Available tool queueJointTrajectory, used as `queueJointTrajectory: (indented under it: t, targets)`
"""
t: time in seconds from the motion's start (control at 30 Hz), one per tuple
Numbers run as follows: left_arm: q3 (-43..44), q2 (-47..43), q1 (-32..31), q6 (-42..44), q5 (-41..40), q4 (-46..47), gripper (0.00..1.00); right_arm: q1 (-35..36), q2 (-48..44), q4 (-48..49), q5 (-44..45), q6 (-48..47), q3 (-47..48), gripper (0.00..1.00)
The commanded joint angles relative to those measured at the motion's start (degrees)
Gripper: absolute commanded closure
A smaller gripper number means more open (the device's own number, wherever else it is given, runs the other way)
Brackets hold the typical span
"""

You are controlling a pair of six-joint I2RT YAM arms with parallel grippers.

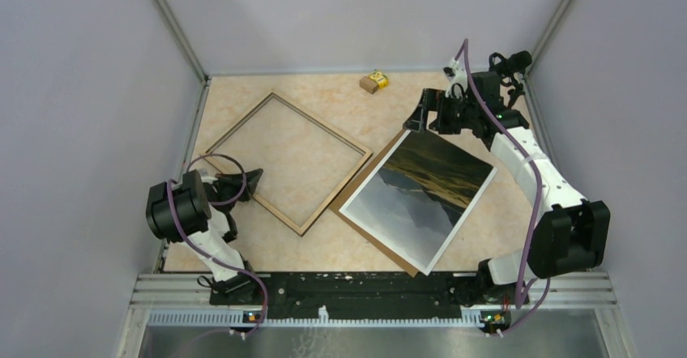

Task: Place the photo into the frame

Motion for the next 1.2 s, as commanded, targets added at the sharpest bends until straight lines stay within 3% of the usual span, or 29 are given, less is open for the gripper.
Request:
queueJointTrajectory:
  t: [0.0, 0.7, 1.17]
  targets:
    - [1.0, -1.5, 0.5, 1.1, 1.3, 1.1, 1.00, -0.1, -2.2, 2.4, -0.9, 0.0, -0.5, 0.01]
    - [1.7, -7.1, 2.1, 6.4, 2.6, -7.7, 1.00, 0.0, -2.1, 2.7, -1.9, 0.3, -0.8, 0.01]
    - [0.4, 5.4, 2.0, -4.4, 5.5, 11.2, 1.00, -0.1, -2.0, 3.1, -2.1, 0.4, -0.9, 0.01]
